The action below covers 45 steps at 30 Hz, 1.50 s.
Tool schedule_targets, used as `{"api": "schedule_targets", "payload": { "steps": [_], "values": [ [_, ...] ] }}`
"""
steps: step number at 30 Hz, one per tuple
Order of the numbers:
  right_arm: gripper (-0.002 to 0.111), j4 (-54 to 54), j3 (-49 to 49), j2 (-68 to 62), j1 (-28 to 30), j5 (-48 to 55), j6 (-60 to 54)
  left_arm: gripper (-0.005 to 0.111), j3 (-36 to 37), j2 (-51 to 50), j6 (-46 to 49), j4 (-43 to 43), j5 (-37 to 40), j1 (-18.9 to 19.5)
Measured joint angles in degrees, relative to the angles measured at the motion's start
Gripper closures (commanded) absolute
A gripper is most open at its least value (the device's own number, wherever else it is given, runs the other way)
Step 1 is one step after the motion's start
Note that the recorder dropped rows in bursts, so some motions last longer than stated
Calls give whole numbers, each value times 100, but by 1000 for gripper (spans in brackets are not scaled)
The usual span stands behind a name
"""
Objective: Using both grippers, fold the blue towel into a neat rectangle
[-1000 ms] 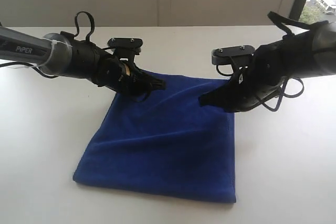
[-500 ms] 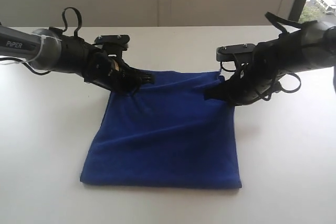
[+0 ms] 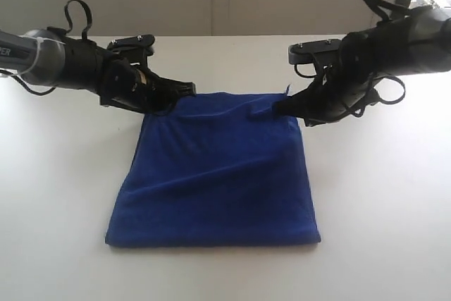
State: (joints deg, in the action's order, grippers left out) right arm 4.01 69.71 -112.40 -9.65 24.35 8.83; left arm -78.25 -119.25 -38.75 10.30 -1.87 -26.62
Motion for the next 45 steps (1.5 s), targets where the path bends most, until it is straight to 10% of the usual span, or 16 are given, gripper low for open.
{"api": "schedule_targets", "payload": {
  "steps": [13, 45],
  "values": [
    [108, -1178, -194, 342, -646, 1413, -1046, 107, -55, 56, -364, 35, -820, -168],
    [108, -1462, -1612, 802, -1234, 914, -1078, 107, -732, -820, -873, 572, -543, -159]
  ]
}}
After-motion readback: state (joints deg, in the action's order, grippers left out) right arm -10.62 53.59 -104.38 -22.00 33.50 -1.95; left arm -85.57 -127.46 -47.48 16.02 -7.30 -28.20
